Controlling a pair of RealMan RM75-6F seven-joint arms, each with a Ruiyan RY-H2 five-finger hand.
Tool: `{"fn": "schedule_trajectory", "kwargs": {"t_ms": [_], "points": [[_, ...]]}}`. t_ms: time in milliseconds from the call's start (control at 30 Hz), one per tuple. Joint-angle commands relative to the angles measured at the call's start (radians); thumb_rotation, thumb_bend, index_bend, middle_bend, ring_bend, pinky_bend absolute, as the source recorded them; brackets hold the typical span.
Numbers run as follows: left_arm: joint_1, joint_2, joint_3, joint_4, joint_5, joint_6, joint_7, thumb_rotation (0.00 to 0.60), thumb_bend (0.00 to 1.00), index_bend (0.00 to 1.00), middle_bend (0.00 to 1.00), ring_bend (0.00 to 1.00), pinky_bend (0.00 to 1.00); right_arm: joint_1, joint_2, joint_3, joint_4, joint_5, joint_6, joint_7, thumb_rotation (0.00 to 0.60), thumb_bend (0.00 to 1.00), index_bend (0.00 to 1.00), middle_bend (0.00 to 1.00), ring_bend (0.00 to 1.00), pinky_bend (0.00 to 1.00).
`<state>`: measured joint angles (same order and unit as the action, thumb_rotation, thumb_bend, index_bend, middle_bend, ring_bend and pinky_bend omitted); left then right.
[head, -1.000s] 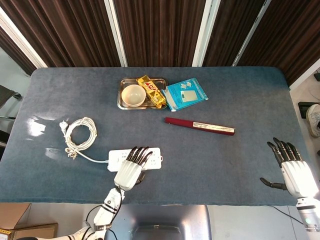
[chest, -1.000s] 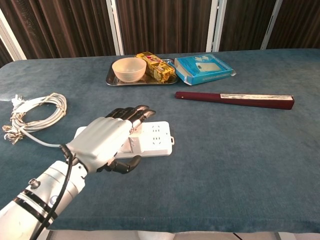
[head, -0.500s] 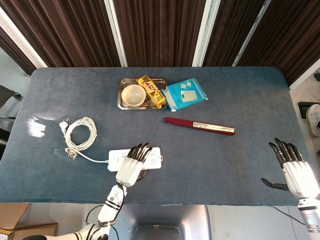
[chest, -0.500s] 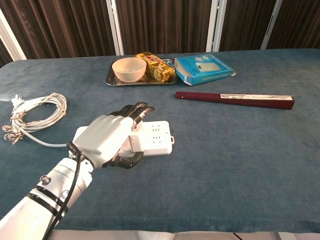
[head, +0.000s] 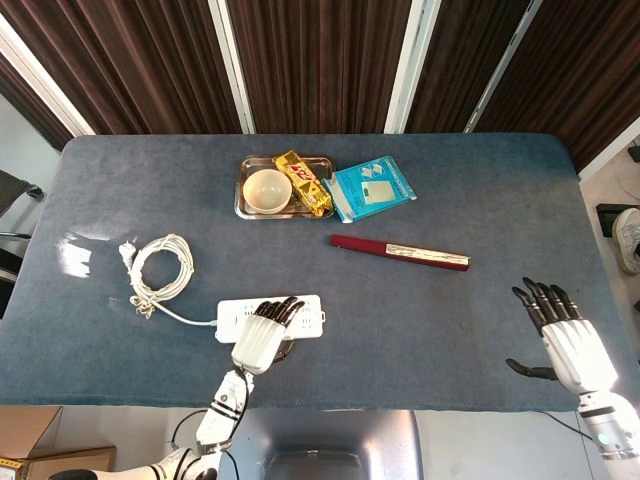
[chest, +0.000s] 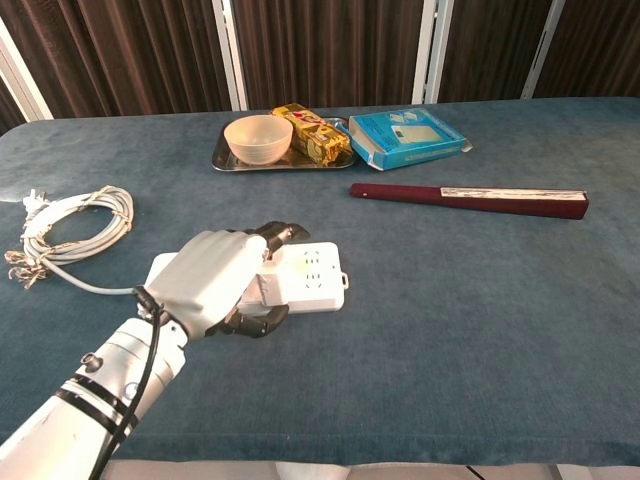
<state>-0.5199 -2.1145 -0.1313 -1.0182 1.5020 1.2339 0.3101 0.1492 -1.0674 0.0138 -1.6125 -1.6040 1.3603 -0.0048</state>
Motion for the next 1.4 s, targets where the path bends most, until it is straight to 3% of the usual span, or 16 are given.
{"fn": "schedule_trajectory", "kwargs": {"t_ms": [33, 333, 533, 733, 967, 1400], "points": [[-0.002, 0.0, 0.004, 0.002, 0.003, 0.003, 0.0, 0.6, 0.39, 0.23, 0.29, 0.31, 0.44, 0.054, -0.026, -0.003, 0.002, -0.047, -0.054, -0.023, 0.6, 0.17, 0.0, 0.0, 0.0, 0.0], [-0.012, -0.008, 0.017, 0.023, 0.034, 0.04, -0.053, 0.6, 0.42, 0.31, 0.38, 0.38, 0.51, 0.214, -0.168, 0.011, 0.067, -0.113, -0.222, -0.097, 0.599, 0.37, 0.0, 0.0, 0.0, 0.0], [-0.015, -0.003, 0.016, 0.02, 0.041, 0.058, -0.074, 0.6, 0.43, 0.33, 0.41, 0.4, 0.52, 0.272, -0.266, 0.018, 0.1, -0.111, -0.277, -0.17, 0.599, 0.41, 0.01, 0.01, 0.0, 0.0], [-0.011, 0.002, 0.025, 0.022, 0.042, 0.064, -0.075, 0.6, 0.43, 0.33, 0.41, 0.4, 0.52, 0.318, -0.364, 0.003, 0.15, -0.129, -0.312, -0.201, 0.597, 0.58, 0.09, 0.06, 0.0, 0.0], [-0.01, -0.005, 0.038, 0.025, 0.055, 0.077, -0.079, 0.6, 0.44, 0.33, 0.41, 0.4, 0.52, 0.372, -0.485, 0.008, 0.219, -0.119, -0.353, -0.218, 0.597, 0.78, 0.09, 0.06, 0.0, 0.0], [-0.008, -0.033, 0.05, 0.074, 0.065, 0.093, -0.105, 0.6, 0.45, 0.34, 0.41, 0.4, 0.52, 0.461, -0.664, 0.042, 0.31, -0.022, -0.462, -0.29, 0.595, 0.85, 0.09, 0.06, 0.0, 0.0]]}}
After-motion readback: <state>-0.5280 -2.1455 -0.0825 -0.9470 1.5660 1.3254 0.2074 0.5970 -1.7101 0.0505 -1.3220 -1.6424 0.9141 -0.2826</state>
